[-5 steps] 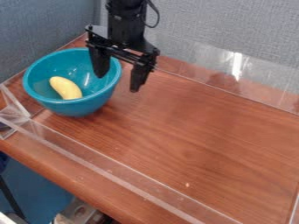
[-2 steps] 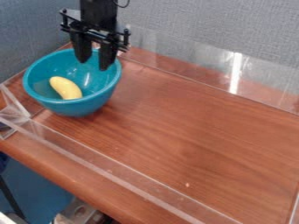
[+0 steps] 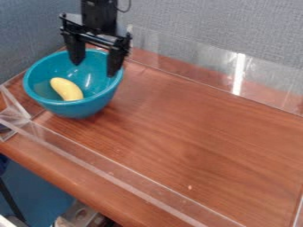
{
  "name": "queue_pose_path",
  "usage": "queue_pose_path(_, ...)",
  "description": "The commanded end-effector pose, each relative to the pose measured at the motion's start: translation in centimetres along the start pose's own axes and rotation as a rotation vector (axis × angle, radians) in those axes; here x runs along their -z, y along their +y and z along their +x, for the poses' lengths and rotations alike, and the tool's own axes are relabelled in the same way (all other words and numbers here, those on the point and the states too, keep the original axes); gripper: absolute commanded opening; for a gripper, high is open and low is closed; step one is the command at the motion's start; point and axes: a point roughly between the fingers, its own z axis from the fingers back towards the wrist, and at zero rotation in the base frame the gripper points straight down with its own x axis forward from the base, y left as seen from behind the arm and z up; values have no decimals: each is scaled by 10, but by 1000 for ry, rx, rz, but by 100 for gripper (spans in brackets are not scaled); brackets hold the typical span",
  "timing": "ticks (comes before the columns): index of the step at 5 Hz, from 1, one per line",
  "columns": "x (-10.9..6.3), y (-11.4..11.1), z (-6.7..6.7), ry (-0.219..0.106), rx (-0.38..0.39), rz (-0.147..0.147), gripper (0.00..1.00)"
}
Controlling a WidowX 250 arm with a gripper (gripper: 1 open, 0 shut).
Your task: Put the yellow object in the blue bowl
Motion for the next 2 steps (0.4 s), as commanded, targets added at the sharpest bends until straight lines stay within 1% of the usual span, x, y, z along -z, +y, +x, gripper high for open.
queue_pose_path(1, -13, -15, 7, -38, -27, 10, 100)
queue_pose_path(2, -18, -28, 11, -41, -43, 15, 100)
